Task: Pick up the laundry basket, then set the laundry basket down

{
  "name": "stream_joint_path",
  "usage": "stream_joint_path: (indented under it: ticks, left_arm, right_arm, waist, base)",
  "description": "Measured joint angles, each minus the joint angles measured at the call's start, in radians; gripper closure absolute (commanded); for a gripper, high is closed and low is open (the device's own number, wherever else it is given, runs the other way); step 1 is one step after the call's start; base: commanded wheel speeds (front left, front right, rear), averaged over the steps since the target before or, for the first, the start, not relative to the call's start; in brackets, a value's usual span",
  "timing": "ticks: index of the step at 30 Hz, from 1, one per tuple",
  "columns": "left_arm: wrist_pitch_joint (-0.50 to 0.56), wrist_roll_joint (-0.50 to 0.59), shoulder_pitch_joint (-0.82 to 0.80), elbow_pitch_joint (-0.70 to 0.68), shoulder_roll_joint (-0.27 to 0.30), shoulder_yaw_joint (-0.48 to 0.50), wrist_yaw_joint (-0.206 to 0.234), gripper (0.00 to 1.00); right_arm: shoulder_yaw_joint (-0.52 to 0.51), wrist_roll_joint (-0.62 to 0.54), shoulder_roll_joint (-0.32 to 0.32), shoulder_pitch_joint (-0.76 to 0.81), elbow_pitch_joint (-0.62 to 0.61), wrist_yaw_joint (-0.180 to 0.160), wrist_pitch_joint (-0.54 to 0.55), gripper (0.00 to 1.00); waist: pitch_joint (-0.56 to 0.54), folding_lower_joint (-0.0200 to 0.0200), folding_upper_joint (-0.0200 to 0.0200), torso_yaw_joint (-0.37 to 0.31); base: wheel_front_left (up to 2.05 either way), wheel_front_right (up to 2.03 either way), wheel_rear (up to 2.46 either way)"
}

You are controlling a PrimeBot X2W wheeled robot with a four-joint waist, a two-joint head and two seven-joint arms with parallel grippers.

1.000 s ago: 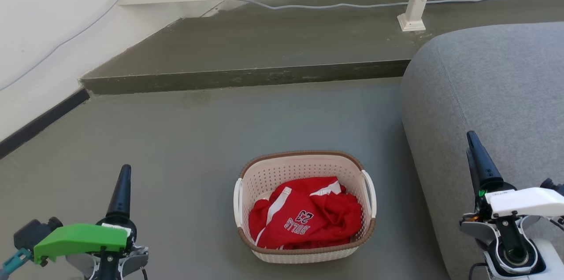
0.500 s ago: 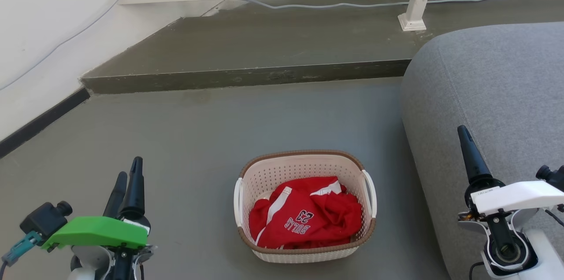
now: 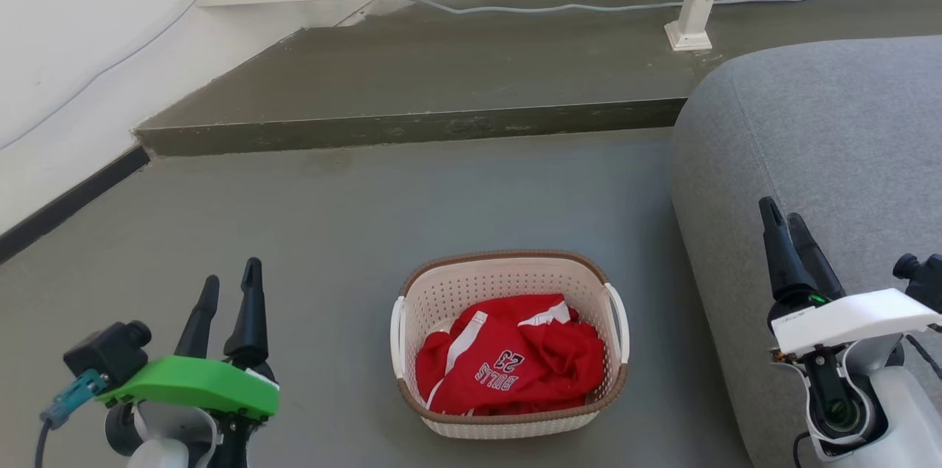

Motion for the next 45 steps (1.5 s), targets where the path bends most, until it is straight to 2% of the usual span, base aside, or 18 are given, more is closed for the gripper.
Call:
stream_joint_path:
  ticks: [6,16,33,36,45]
  left_arm:
    - [-0.022,0.097,0.0,-0.011,-0.001,-0.015,0.008,0.0]
    - [-0.057,0.246,-0.002,-0.02,-0.003,-0.042,0.016,0.0]
    - [-0.121,0.492,-0.018,-0.044,-0.004,-0.075,0.017,0.0]
    - [-0.13,0.52,-0.018,-0.045,-0.004,-0.077,0.02,0.0]
    - [-0.13,0.525,-0.018,-0.044,-0.004,-0.076,0.024,0.0]
  right_arm:
    - [0.016,-0.106,-0.001,0.0,0.0,-0.016,-0.02,0.0]
    - [0.049,-0.256,-0.003,-0.002,0.0,-0.025,-0.054,0.0]
    - [0.075,-0.506,-0.003,-0.019,0.003,-0.026,-0.115,0.0]
    - [0.077,-0.545,-0.003,-0.02,0.003,-0.026,-0.126,0.0]
    - [0.066,-0.553,0.009,-0.02,0.006,-0.026,-0.126,0.0]
  waist:
    - [0.001,0.0,0.0,0.001]
    - [0.003,0.0,0.0,0.003]
    - [0.002,0.0,0.0,0.007]
    - [0.001,0.0,0.0,0.007]
    - [0.001,0.0,0.0,0.007]
  base:
    - [0.0,0.0,0.0]
    - [0.0,0.0,0.0]
    - [0.0,0.0,0.0]
    - [0.0,0.0,0.0]
    - [0.0,0.0,0.0]
